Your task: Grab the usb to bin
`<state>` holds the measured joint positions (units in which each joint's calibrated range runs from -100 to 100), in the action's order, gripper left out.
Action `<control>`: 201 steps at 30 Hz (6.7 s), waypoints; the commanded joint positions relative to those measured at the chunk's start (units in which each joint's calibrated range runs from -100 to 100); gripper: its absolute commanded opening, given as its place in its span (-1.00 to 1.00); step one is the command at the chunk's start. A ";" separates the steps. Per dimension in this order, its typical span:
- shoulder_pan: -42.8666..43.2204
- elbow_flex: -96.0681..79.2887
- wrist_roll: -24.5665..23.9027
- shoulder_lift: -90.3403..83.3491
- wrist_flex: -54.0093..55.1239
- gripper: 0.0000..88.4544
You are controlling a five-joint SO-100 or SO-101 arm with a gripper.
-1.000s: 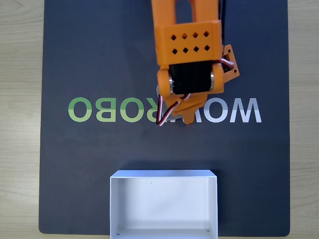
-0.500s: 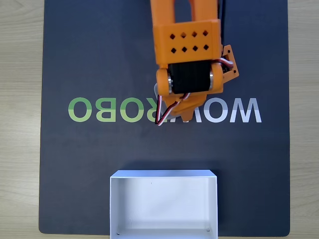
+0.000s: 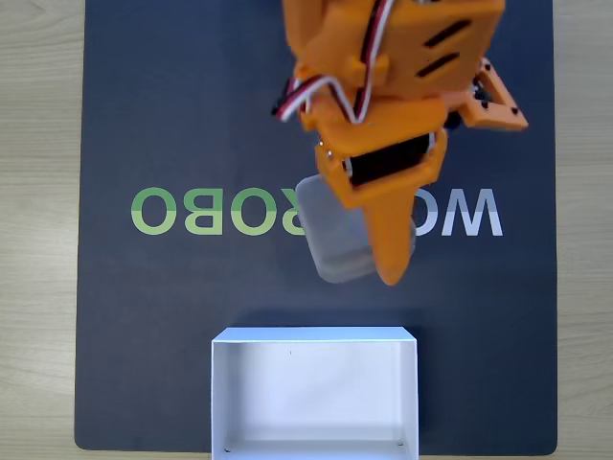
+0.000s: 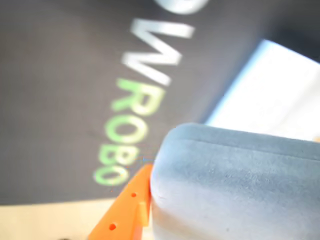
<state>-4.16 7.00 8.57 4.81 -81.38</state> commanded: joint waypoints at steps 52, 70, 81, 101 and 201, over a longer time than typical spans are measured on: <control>-5.19 51.53 3.05 49.58 11.93 -0.25; -5.78 41.60 4.57 36.69 16.39 0.15; -6.11 24.25 3.99 5.66 17.08 -0.80; -4.60 -45.58 -5.10 -48.43 6.52 -0.98; -7.12 -98.87 -8.57 -104.05 7.74 -0.98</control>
<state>-10.79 -92.77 -0.13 -99.63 -73.28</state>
